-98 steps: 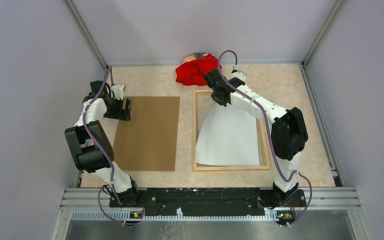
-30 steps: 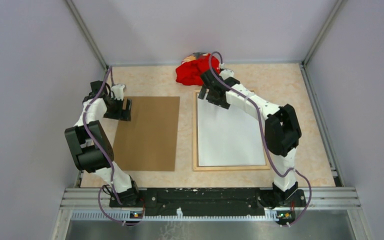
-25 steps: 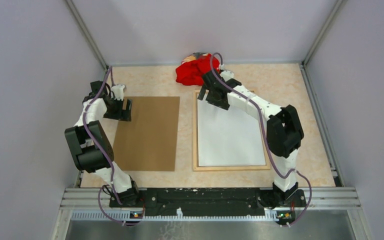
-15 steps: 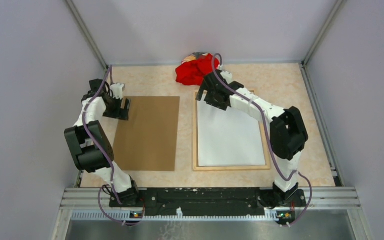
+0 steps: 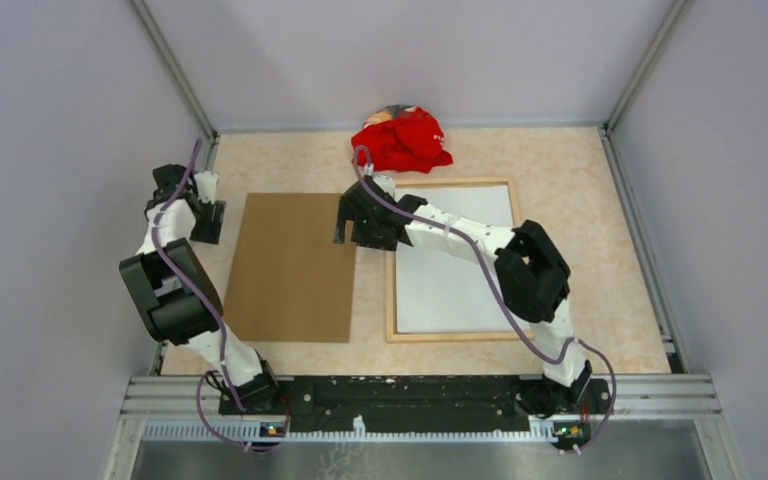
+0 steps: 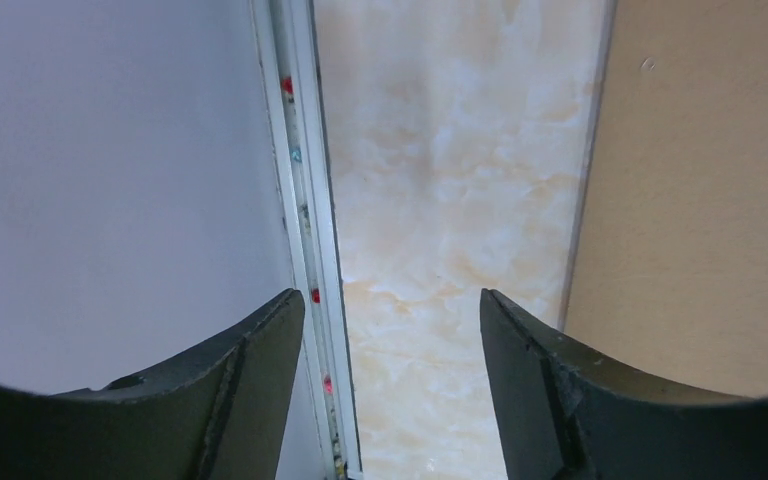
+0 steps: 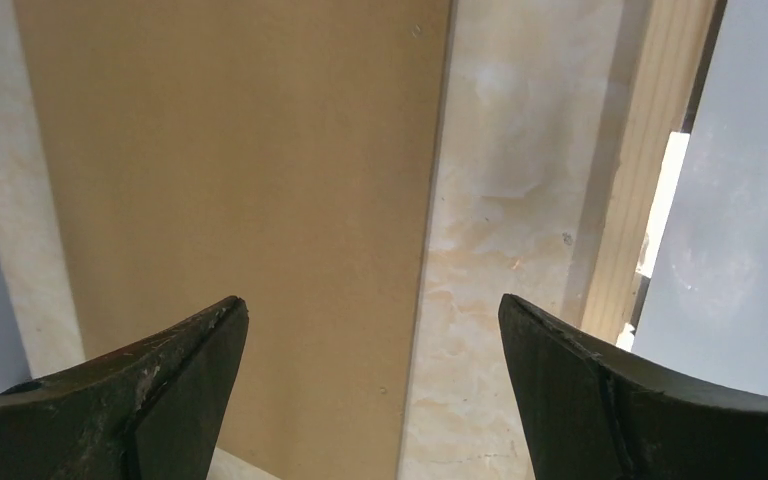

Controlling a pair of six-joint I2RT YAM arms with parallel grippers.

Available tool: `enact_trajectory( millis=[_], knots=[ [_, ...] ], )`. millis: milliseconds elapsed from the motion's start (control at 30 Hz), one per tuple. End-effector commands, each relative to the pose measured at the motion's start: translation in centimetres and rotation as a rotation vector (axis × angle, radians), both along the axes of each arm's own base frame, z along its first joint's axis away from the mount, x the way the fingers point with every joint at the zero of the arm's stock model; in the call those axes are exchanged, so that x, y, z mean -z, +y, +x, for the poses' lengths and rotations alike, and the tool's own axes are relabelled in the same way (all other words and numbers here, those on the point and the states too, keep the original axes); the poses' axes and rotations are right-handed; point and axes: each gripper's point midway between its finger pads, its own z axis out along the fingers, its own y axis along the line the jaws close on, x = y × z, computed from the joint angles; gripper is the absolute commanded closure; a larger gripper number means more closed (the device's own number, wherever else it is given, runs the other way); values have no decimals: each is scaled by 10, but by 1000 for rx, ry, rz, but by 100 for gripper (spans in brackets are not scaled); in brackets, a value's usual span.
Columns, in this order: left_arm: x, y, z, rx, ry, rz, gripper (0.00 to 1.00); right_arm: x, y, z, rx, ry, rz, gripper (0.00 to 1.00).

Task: Put the photo into the frame
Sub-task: Turn over the photo frame item at the center of the board.

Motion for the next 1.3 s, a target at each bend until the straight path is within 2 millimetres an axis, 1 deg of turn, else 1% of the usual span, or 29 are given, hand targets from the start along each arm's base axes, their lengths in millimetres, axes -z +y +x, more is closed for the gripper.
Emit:
enact_trajectory(
  millis=[0,100,233,467,533,600,767,933,1033,1100,1200,1267],
  knots=[
    [28,17,-14,-8,61,117,30,20,10,-7,-6,46,22,5],
    [48,11,-26,4,104,101,32,36,12,-16,-25,77,33,5],
    [64,3,-35,14,133,69,33,50,17,-26,-40,115,43,5],
    [82,-25,-46,49,171,-56,34,79,25,-41,-60,181,39,5],
    [90,-39,-49,71,190,-122,34,87,28,-43,-60,195,45,5],
    [94,-47,-52,77,202,-158,34,93,28,-43,-53,205,46,6],
    [104,-63,-57,95,227,-202,35,105,38,-43,-54,232,73,6],
    [109,-82,-59,128,237,-235,35,112,49,-44,-54,267,132,6],
    [113,-93,-61,150,249,-243,35,109,55,-44,-57,283,187,6],
    [115,-97,-62,161,256,-246,35,102,59,-41,-61,284,234,7],
    [118,-102,-64,179,268,-246,35,77,67,-38,-79,266,335,11],
    [119,-107,-66,198,274,-246,35,48,73,-36,-104,237,426,13]
  ],
)
